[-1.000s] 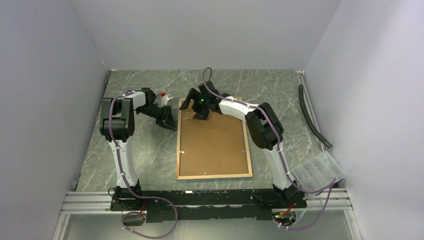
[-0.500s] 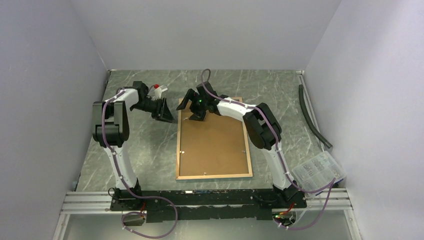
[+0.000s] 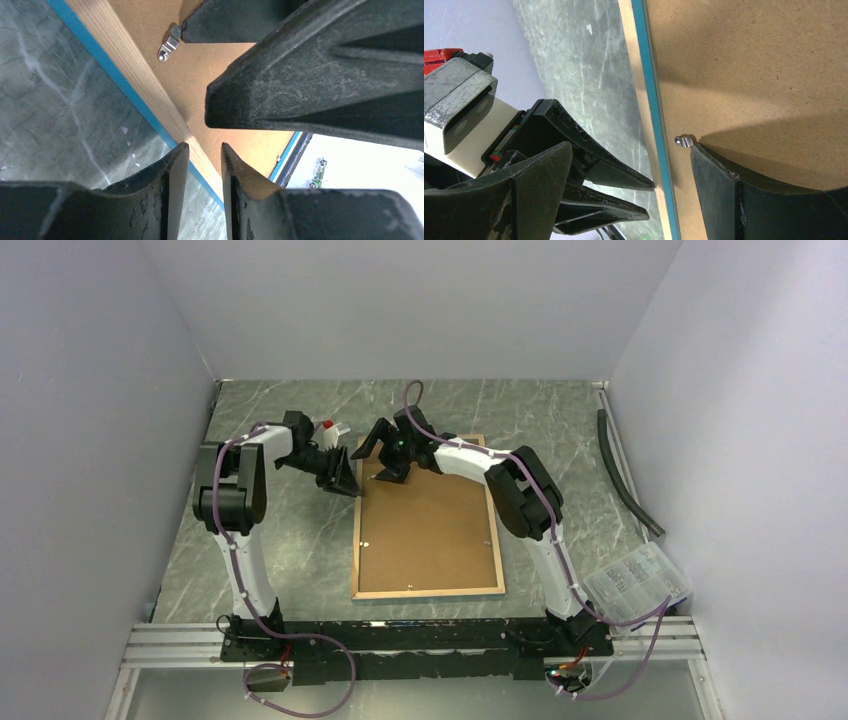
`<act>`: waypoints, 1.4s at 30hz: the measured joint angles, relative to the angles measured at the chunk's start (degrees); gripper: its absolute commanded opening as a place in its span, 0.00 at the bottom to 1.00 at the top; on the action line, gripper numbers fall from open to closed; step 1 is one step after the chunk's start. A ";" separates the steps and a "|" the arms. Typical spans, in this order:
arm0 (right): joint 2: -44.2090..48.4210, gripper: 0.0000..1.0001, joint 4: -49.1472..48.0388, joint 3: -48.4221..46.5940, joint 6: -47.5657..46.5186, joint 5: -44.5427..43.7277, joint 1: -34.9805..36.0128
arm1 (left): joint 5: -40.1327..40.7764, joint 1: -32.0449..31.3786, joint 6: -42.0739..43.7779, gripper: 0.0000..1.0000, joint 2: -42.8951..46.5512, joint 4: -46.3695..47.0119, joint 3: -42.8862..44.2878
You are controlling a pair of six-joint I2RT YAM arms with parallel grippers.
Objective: Put the photo into the frame
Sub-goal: Install the photo frame at the center of the board.
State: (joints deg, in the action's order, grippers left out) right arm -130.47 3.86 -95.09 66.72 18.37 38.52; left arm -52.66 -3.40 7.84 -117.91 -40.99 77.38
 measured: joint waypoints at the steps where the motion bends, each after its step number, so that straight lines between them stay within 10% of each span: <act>1: 0.00 0.92 -0.07 0.02 0.22 -0.02 0.02 | -0.02 0.02 -0.24 0.38 0.02 0.22 -0.13; 42: -0.07 0.93 0.24 -0.13 1.49 -1.36 1.05 | 2.34 0.48 -3.06 0.22 -0.09 7.37 -3.32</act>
State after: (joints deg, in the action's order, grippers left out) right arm -130.54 4.10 -95.22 68.20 17.02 39.57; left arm -50.33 -2.92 4.78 -117.99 -33.63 74.06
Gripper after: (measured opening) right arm 0.927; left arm 0.231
